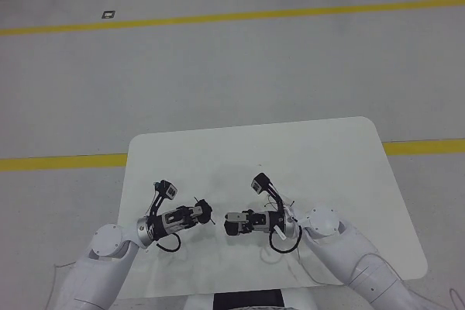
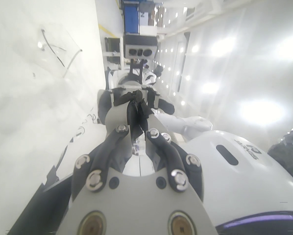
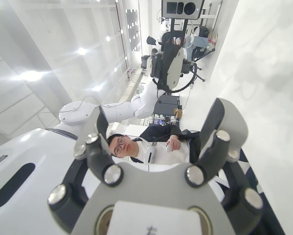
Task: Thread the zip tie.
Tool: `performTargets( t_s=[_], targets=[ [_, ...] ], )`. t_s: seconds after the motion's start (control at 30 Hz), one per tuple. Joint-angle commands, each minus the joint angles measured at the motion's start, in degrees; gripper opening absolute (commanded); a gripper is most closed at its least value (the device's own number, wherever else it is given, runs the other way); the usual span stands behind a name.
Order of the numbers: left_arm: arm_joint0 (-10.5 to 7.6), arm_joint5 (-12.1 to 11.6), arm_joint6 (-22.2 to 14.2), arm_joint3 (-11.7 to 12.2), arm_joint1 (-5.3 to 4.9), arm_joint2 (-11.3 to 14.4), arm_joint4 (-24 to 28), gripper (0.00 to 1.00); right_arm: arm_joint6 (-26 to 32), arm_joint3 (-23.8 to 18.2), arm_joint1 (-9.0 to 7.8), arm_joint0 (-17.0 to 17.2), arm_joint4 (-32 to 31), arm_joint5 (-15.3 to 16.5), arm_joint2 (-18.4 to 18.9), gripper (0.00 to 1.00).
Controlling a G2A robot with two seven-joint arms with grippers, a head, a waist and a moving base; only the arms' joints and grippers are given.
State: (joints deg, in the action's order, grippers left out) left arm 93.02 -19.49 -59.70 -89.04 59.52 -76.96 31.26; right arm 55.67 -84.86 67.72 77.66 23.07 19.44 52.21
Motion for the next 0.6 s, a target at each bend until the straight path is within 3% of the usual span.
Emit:
performTargets(
  t_s=[0.0,0.03,0.07,0.17,0.57],
  targets=[
    [0.42,0.0,2.09,-0.51,-0.04,-0.08,-0.74,0.0,-0.54,-0.78,-0.1,0.33,-0.99,0.04,0.05,0.87],
    [0.55,0.01,2.33,-0.76,-0.07,-0.04,-0.92,0.0,-0.81,-1.05,-0.12,0.48,-1.21,0.04,0.05,0.52],
    [0.68,0.03,2.47,-0.94,-0.11,0.0,-0.91,0.0,-1.12,-1.34,-0.14,0.6,-1.58,0.04,0.01,0.48],
    [0.91,0.0,2.63,-1.23,-0.19,0.18,-0.72,0.0,-1.75,-1.68,-0.1,0.7,-2.23,0.01,-0.37,0.4],
    [0.7,0.0,2.16,-1.11,-0.37,0.78,0.24,0.0,-3.65,-1.15,0.38,-0.33,-3.3,-0.09,-2.32,0.23]
  ],
)
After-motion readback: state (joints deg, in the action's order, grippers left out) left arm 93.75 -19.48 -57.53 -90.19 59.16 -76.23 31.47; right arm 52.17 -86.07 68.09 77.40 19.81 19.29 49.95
